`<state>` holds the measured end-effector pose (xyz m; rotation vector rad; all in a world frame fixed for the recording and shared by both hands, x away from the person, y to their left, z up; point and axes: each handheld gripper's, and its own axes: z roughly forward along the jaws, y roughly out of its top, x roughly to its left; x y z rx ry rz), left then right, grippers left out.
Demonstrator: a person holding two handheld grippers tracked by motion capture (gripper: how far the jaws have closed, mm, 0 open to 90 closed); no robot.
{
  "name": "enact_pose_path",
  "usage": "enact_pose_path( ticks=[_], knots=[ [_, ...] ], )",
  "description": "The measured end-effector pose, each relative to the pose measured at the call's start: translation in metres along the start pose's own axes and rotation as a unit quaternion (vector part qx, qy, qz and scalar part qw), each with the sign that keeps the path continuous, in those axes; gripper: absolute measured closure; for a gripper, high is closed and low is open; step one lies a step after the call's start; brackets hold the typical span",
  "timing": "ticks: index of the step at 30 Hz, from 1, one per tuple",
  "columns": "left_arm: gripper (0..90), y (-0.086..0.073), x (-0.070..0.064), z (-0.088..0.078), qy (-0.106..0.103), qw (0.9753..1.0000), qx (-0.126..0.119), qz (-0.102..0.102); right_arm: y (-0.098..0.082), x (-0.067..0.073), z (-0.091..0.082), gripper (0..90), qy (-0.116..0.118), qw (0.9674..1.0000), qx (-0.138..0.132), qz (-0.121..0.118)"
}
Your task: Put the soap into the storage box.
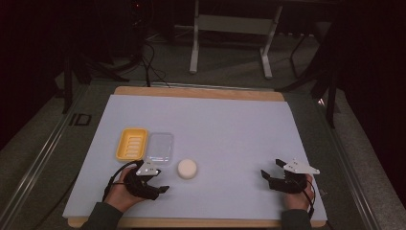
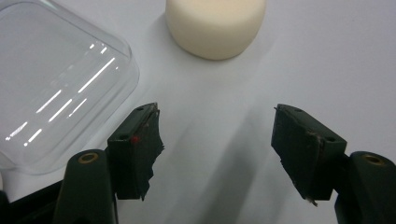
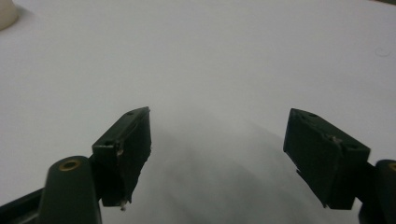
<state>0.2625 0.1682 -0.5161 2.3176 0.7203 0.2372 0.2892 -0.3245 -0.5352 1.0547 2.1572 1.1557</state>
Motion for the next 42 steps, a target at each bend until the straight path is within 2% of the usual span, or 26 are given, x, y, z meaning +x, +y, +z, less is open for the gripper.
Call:
enact_pose_path(
  ticks=[20, 31, 42],
  knots=[
    [33.2, 0.023, 0.003, 0.003, -0.009, 0.9989, 0.029, 0.036, 0.0, 0.0, 0.001, 23.7, 0.002, 1.0, 0.003, -0.002],
    [33.2, 0.038, 0.006, 0.006, -0.015, 0.9968, 0.052, 0.059, 0.0, 0.0, 0.001, 23.7, 0.002, 1.0, 0.005, 0.0],
    [31.8, 0.05, 0.006, 0.019, -0.012, 0.9939, 0.076, 0.078, 0.0, 0.0, 0.001, 23.6, 0.003, 1.0, 0.004, -0.001]
  ],
)
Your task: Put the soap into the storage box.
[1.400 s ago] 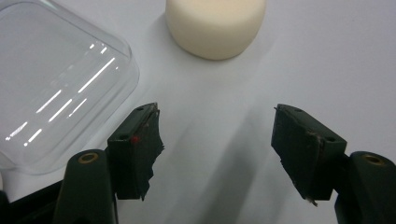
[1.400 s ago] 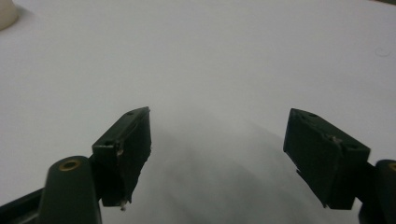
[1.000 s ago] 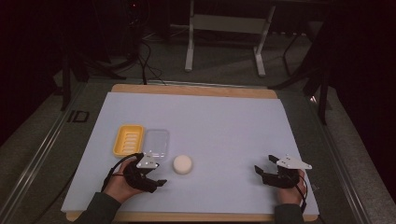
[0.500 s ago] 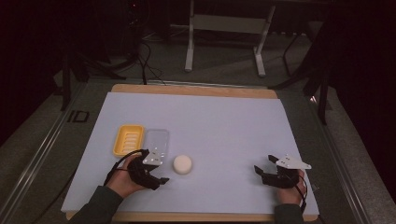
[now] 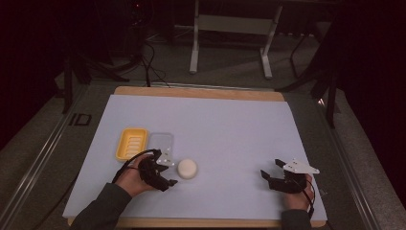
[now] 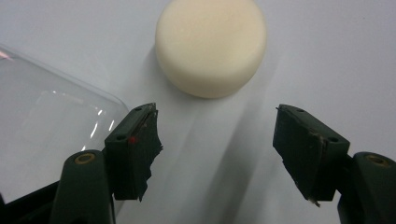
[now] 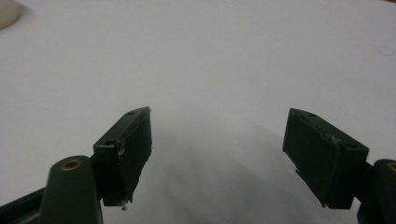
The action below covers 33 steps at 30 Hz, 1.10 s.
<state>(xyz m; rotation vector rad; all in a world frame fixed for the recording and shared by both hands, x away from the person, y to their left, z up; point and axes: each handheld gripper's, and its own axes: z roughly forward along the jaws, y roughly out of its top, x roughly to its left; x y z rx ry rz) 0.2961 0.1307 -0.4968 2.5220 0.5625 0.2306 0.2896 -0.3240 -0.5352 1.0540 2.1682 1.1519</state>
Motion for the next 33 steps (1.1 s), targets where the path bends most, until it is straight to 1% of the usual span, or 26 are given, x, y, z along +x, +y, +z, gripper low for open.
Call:
enact_pose_path(
  ticks=[7, 11, 15, 16, 21, 22, 26, 33],
  knots=[
    [31.3, 0.006, 0.003, 0.0, 0.003, 0.9999, 0.013, 0.01, 0.0, 0.0, 0.0, 23.6, 0.0, 1.0, 0.002, -0.002],
    [31.3, 0.009, 0.004, 0.0, 0.005, 0.9998, 0.016, 0.011, 0.0, 0.0, 0.0, 23.6, 0.0, 1.0, 0.002, -0.002],
    [29.6, 0.013, 0.005, 0.001, 0.007, 0.9996, 0.024, 0.016, 0.0, 0.0, 0.0, 23.6, 0.0, 1.0, -0.001, -0.001],
    [29.0, 0.014, 0.006, 0.001, 0.007, 0.9994, 0.028, 0.018, 0.0, 0.0, 0.0, 23.6, 0.0, 1.0, -0.001, -0.001],
    [27.4, 0.018, 0.006, 0.001, 0.0, 0.9993, 0.034, 0.018, 0.0, 0.0, 0.0, 23.6, 0.0, 1.0, -0.001, -0.002],
    [27.0, 0.019, 0.007, 0.002, 0.002, 0.999, 0.038, 0.022, 0.0, 0.0, 0.0, 23.7, 0.0, 1.0, -0.001, -0.002],
    [25.9, 0.022, 0.007, 0.003, 0.002, 0.9985, 0.047, 0.027, 0.0, 0.0, 0.0, 23.6, 0.001, 1.0, -0.002, -0.001],
    [25.0, 0.026, 0.008, 0.007, 0.001, 0.9979, 0.057, 0.03, 0.0, 0.0, 0.0, 23.7, 0.001, 1.0, -0.003, -0.001]
  ],
)
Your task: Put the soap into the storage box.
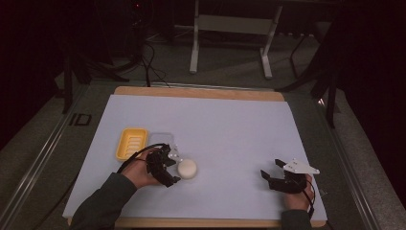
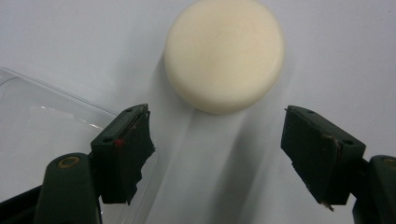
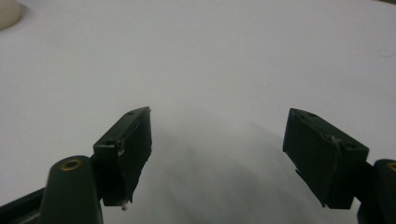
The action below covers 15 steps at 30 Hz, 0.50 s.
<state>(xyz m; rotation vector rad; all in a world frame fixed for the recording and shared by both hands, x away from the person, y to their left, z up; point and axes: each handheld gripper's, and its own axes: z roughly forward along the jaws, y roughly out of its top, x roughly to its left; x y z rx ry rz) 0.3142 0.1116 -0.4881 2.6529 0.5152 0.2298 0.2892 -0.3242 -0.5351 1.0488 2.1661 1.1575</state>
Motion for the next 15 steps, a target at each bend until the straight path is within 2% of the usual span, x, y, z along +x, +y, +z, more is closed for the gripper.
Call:
enact_pose_path(
  ticks=[15],
  knots=[
    [21.7, 0.0072, 0.0035, 0.0067, -0.007, 0.9997, 0.021, 0.007, 0.0, -0.0002, 0.0001, 23.6, 0.001, 1.0, 0.001, 0.001]
  ],
)
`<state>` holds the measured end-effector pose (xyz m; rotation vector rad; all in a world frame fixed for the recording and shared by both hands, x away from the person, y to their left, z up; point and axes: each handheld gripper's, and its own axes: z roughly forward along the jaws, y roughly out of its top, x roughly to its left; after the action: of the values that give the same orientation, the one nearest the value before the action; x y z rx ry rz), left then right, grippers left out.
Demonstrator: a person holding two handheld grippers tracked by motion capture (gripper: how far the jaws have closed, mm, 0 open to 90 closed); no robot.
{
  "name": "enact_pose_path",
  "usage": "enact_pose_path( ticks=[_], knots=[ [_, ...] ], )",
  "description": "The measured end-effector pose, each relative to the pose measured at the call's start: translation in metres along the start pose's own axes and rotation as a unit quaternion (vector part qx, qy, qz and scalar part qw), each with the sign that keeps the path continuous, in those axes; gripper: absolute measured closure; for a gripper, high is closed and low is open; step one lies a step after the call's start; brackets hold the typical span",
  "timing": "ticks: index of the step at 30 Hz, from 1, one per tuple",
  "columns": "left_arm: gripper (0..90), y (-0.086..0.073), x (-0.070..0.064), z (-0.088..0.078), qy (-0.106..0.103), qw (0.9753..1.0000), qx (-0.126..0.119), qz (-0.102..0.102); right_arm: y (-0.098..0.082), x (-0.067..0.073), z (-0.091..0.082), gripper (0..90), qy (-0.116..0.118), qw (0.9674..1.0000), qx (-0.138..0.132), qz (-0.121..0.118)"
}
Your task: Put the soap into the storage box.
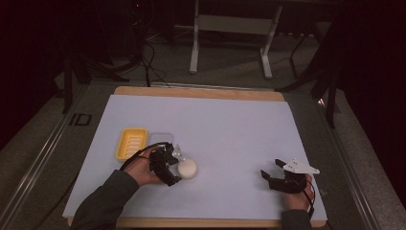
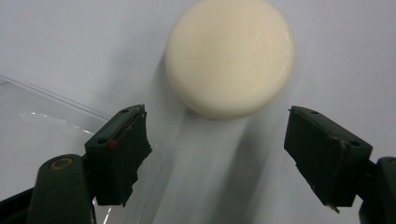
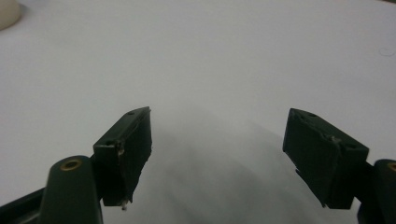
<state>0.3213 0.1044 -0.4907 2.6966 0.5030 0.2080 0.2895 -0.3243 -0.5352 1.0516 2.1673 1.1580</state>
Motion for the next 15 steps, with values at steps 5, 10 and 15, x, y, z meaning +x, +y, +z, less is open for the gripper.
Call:
enact_pose_path(
  ticks=[5, 10, 15],
  knots=[
    [20.1, 0.0028, -0.0001, 0.0025, -0.005, 1.0, 0.005, 0.005, 0.0, 0.0, 0.0001, 23.6, 0.0, 1.0, 0.0, 0.0],
    [19.2, 0.0059, -0.0003, 0.0038, -0.003, 0.9999, 0.007, 0.007, 0.0, 0.0, 0.0001, 23.6, 0.0, 1.0, 0.0, 0.0],
    [18.4, 0.0089, 0.0001, 0.0059, -0.004, 0.9999, 0.012, 0.01, 0.0, -0.0001, 0.0001, 23.6, 0.0, 1.0, 0.0, 0.0]
  ],
)
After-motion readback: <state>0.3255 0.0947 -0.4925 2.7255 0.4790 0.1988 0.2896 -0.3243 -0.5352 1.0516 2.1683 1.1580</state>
